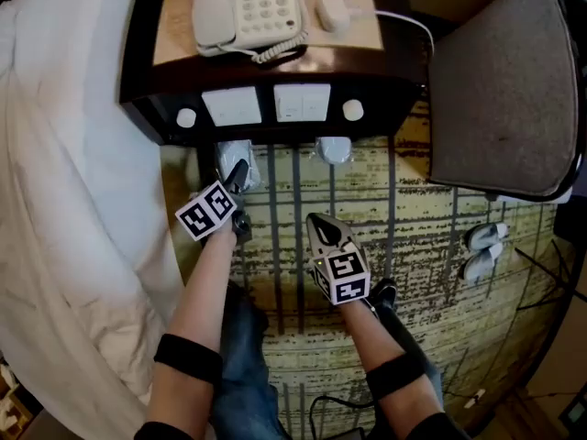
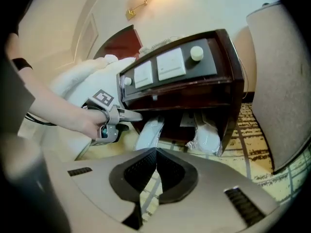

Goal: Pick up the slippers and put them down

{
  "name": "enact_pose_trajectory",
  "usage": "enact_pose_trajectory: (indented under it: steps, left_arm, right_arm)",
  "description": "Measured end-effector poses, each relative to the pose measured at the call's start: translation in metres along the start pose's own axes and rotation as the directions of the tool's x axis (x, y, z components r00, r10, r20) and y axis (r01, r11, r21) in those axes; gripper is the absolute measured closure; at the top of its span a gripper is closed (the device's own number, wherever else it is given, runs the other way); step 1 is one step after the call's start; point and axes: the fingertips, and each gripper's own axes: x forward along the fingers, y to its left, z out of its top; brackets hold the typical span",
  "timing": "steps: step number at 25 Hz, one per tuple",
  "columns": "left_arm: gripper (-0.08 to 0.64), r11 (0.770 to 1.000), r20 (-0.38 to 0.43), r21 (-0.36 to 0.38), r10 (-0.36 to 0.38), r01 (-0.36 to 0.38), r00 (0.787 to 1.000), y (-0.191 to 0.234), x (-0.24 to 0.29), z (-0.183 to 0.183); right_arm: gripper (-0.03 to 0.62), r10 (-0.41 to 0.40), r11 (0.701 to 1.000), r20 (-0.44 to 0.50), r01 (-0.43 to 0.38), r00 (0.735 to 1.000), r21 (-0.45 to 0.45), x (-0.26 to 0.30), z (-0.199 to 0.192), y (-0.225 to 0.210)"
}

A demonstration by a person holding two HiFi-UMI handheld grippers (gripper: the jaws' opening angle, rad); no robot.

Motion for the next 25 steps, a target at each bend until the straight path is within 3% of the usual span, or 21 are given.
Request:
enact_pose_trajectory:
  steps: [3, 6, 10, 14, 18, 25]
  left_arm:
    - [0.148, 1.000, -0.024, 0.028, 0.002, -0.001, 1.000, -0.018, -0.058, 0.010]
    - [0.203, 0.996, -0.046, 0.081, -0.045, 0.048, 0.998, -0.054, -0.133, 0.014]
    - [0.323, 0.975, -0.044, 0.174, -0.131, 0.137, 0.990, -0.112, -0.240, 0.025]
    - [0.406, 0.966, -0.003, 0.225, -0.128, 0.125, 0.992, -0.145, -0.322, 0.042]
    - [0.554, 0.964, 0.044, 0.251, -0.106, 0.092, 0.993, -0.158, -0.353, 0.049]
    - [0.553, 0.952, 0.025, 0.292, -0.099, 0.087, 0.995, -0.152, -0.344, 0.039]
  right_arm:
    - [0.591, -0.009, 1.000, -0.006, 0.009, 1.000, 0.000, -0.041, 0.034, 0.010]
    - [0.591, -0.019, 1.000, -0.023, 0.019, 1.000, 0.006, -0.095, 0.064, 0.025]
    - [0.591, -0.018, 1.000, -0.028, 0.017, 0.999, -0.019, -0.170, 0.119, 0.051]
    - [0.591, -0.021, 0.999, 0.002, 0.021, 1.000, -0.033, -0.229, 0.170, 0.071]
    - [0.591, -0.029, 0.998, 0.039, 0.032, 0.999, -0.059, -0.254, 0.200, 0.075]
    - [0.591, -0.028, 0.999, 0.046, 0.030, 0.999, -0.043, -0.246, 0.196, 0.079]
